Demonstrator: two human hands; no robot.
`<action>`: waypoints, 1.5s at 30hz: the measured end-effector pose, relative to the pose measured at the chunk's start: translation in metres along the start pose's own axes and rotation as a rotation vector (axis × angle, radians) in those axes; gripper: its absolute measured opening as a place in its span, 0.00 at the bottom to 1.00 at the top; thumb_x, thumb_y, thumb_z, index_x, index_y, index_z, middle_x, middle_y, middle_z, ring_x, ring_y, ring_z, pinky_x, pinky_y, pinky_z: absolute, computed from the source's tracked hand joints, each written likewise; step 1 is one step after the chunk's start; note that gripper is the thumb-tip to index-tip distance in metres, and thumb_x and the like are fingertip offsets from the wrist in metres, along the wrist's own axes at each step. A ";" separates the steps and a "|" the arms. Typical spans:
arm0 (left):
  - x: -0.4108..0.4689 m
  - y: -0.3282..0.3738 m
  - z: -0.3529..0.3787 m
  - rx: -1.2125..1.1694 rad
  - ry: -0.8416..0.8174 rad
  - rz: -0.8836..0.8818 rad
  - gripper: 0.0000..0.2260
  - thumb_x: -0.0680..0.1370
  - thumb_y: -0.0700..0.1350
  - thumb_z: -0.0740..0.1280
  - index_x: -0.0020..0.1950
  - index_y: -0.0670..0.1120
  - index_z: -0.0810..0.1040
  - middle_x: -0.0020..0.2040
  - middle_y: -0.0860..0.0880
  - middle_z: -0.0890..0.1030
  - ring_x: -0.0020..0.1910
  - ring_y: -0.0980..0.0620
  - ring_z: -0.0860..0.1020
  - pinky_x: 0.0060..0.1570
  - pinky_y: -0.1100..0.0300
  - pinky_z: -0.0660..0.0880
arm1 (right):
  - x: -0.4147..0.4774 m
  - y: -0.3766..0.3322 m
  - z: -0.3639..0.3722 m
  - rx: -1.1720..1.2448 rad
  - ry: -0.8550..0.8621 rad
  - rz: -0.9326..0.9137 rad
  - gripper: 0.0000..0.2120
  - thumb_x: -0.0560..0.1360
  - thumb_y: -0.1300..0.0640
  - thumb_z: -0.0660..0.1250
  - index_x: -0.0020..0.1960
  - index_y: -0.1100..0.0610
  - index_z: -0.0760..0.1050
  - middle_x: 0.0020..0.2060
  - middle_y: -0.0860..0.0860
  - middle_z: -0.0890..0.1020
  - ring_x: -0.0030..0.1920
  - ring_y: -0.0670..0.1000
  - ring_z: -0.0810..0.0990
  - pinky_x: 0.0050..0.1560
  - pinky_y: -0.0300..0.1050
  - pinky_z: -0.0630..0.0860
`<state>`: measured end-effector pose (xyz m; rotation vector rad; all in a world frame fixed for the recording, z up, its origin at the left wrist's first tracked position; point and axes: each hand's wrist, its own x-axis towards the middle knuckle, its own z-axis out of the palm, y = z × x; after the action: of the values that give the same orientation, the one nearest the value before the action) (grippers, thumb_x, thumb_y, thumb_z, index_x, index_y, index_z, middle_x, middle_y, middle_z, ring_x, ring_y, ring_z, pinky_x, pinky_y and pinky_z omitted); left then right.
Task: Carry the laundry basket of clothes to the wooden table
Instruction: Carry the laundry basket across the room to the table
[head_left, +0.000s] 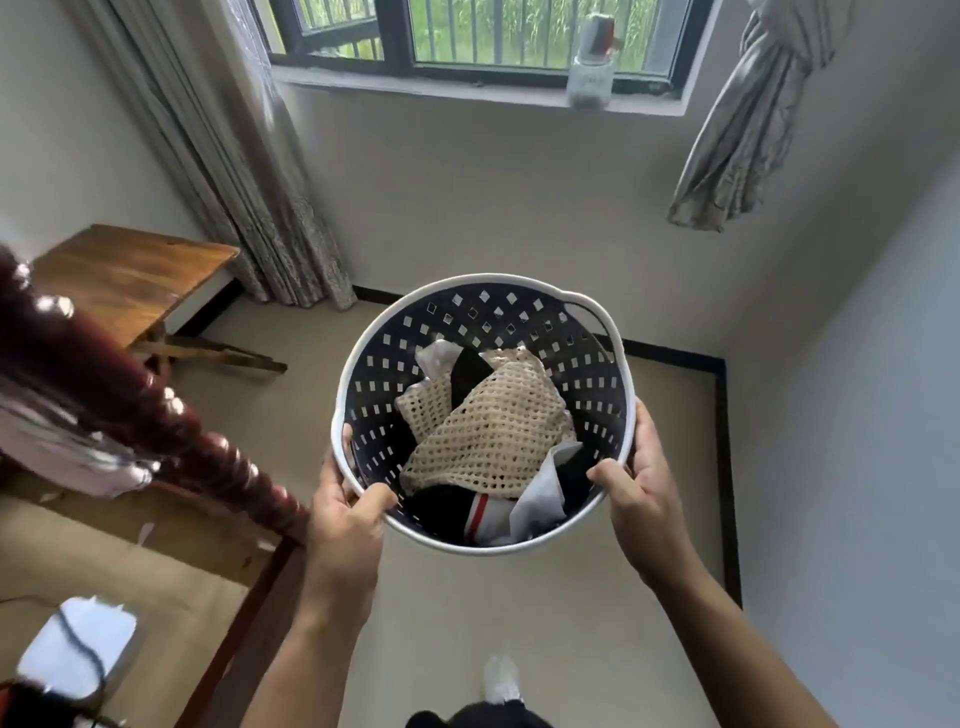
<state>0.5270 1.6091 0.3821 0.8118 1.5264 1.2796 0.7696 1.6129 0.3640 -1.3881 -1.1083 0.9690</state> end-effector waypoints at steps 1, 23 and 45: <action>0.021 0.009 0.009 0.002 -0.003 0.007 0.32 0.72 0.31 0.63 0.73 0.55 0.73 0.57 0.48 0.86 0.59 0.42 0.83 0.62 0.40 0.77 | 0.022 -0.002 0.004 0.007 0.006 -0.005 0.35 0.68 0.63 0.62 0.73 0.42 0.68 0.58 0.37 0.83 0.62 0.47 0.81 0.67 0.63 0.75; 0.437 0.132 0.056 -0.021 0.481 0.026 0.22 0.75 0.23 0.59 0.62 0.44 0.74 0.25 0.67 0.76 0.25 0.67 0.73 0.29 0.77 0.68 | 0.504 -0.015 0.264 0.137 -0.474 -0.031 0.36 0.67 0.67 0.60 0.73 0.48 0.69 0.60 0.43 0.83 0.62 0.46 0.81 0.68 0.52 0.75; 0.795 0.204 -0.174 -0.101 0.830 0.013 0.22 0.74 0.25 0.61 0.62 0.45 0.75 0.45 0.55 0.78 0.33 0.72 0.76 0.38 0.76 0.70 | 0.728 -0.043 0.716 0.167 -0.827 -0.047 0.36 0.67 0.69 0.59 0.75 0.56 0.69 0.63 0.47 0.81 0.61 0.41 0.79 0.61 0.36 0.76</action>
<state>0.0860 2.3226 0.3840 0.2047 2.0579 1.8087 0.2486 2.4919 0.3443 -0.8116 -1.5940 1.6267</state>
